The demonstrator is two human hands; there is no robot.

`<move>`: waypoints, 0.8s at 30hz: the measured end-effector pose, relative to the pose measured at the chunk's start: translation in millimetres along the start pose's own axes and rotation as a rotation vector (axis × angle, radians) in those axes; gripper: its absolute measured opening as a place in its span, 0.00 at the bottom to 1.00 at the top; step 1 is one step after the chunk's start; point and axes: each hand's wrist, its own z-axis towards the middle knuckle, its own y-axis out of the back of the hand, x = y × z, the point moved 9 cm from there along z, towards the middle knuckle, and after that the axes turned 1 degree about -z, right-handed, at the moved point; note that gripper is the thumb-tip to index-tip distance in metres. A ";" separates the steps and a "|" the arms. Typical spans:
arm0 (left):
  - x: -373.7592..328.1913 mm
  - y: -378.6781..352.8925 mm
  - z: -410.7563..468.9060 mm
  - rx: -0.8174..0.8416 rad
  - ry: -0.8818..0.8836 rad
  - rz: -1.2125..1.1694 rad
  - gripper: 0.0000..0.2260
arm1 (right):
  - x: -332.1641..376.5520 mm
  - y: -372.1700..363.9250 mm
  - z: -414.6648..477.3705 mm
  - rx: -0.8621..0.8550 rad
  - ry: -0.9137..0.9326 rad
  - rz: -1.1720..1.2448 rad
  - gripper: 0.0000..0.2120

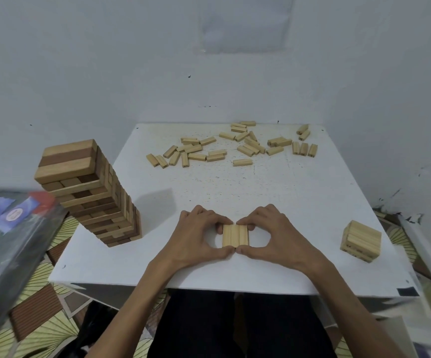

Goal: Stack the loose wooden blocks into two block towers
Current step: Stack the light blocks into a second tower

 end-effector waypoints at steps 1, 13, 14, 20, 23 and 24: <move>0.2 -0.4 0.4 0.011 0.004 -0.008 0.25 | 0.1 0.2 0.0 -0.004 0.000 0.003 0.26; -12.1 9.3 6.7 0.008 -0.115 -0.054 0.24 | 9.8 16.2 -6.0 -0.044 0.005 -0.042 0.27; -16.6 12.1 8.5 -0.016 -0.140 -0.063 0.23 | 12.1 22.6 -7.6 -0.059 0.009 -0.051 0.27; -56.3 16.0 28.1 -0.013 -0.258 -0.131 0.24 | 15.5 66.0 -25.1 -0.116 0.010 -0.176 0.27; -81.2 4.3 41.3 0.061 -0.296 -0.186 0.24 | 7.0 84.9 -41.6 -0.151 -0.019 -0.198 0.28; -88.6 -1.1 45.9 0.083 -0.296 -0.210 0.23 | 3.1 91.7 -48.3 -0.166 -0.029 -0.199 0.28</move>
